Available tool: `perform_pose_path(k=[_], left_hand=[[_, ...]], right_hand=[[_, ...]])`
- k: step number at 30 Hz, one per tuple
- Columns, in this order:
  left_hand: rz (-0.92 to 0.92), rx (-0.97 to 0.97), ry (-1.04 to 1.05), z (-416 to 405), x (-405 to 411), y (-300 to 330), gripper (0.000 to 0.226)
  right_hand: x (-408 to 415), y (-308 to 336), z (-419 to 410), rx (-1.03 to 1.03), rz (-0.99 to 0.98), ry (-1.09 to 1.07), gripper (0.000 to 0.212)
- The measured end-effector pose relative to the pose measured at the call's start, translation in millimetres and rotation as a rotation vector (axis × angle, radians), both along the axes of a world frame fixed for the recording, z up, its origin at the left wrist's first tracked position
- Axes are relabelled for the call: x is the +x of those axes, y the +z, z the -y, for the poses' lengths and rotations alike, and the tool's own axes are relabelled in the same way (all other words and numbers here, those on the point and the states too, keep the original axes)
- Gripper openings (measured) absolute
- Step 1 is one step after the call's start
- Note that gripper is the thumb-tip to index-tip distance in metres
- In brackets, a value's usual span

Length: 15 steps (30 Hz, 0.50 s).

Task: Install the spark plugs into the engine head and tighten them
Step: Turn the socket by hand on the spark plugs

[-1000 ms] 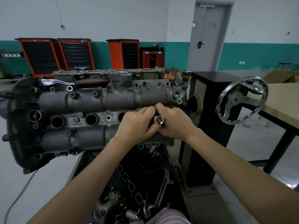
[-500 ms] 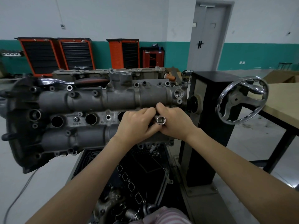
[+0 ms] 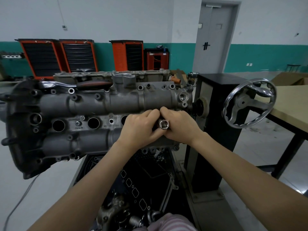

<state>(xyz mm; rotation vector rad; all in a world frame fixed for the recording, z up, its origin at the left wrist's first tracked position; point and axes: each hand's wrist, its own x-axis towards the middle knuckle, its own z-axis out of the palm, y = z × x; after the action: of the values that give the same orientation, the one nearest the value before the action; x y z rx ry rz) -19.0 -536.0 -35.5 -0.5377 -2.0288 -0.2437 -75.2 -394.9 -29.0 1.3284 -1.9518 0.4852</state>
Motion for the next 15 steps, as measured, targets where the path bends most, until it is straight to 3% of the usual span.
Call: perform_pose_path(k=[4,11,15], left_hand=[[0.002,-0.012,-0.016,0.1,1.9,0.6,0.03],[0.019,0.002,-0.057,-0.9,4.5,2.4,0.03],[-0.003,0.011,0.018,-0.4,0.5,0.7,0.032]], right_hand=[[-2.0,-1.6,1.4,0.001,0.037,-0.003,0.027],[-2.0,-0.5,0.7,0.036,0.015,0.011,0.013],[-2.8,-1.4,-0.3,0.01,0.032,-0.016,0.02]])
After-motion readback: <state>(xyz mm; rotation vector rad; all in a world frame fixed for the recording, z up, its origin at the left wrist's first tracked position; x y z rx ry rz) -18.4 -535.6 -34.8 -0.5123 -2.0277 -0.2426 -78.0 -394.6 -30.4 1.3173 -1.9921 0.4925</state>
